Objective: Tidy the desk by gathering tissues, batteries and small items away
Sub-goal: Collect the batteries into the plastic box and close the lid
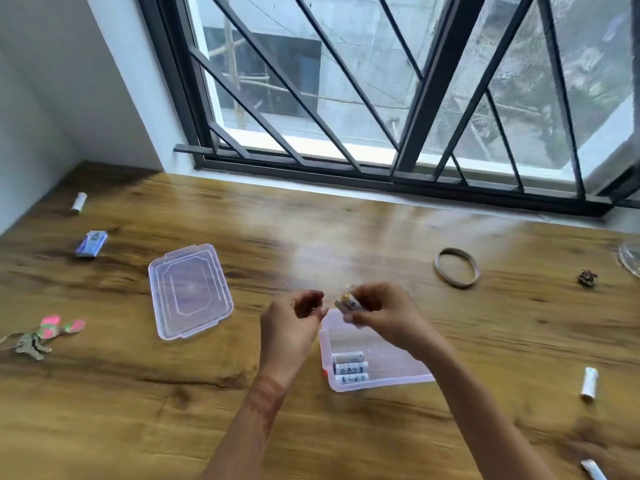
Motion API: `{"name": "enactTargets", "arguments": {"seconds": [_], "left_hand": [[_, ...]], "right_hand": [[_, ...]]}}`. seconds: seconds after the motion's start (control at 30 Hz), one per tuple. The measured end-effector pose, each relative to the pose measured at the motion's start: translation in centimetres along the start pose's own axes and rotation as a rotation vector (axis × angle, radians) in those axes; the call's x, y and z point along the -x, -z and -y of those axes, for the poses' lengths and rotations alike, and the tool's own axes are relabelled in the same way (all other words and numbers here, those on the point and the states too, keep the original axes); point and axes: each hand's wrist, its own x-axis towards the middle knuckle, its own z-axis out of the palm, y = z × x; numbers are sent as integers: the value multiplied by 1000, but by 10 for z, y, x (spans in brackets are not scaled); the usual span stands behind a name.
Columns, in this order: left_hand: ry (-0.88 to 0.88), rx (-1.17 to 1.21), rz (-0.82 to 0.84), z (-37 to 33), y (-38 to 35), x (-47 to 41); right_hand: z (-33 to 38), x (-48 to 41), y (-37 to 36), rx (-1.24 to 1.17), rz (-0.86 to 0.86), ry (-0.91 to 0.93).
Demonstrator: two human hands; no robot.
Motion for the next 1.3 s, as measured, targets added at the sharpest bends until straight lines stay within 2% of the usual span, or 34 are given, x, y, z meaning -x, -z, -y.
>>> {"name": "enactTargets", "arguments": {"seconds": [0.1, 0.27, 0.4, 0.57, 0.83, 0.93, 1.03, 1.17, 1.3], "left_hand": [[3, -90, -2, 9, -2, 8], [11, -137, 46, 14, -6, 14], [8, -148, 41, 17, -6, 14], [10, -152, 36, 18, -6, 17], [-16, -209, -3, 16, -7, 20], [-102, -251, -67, 10, -12, 24], [-260, -279, -92, -1, -22, 29], [-473, -278, -13, -13, -42, 41], [-576, -251, 146, -14, -70, 57]], "right_hand": [[-9, 5, 4, 353, 73, 9], [-14, 3, -16, 575, 174, 76], [-15, 2, -24, 660, 142, 115], [-24, 8, -30, 650, -23, 116], [-31, 19, -23, 368, -175, 211], [-29, 31, -16, 259, -268, 261], [-29, 46, -6, 220, -371, 240], [-37, 78, 7, 229, -493, 197], [-63, 116, 22, 263, -679, 61]]}}
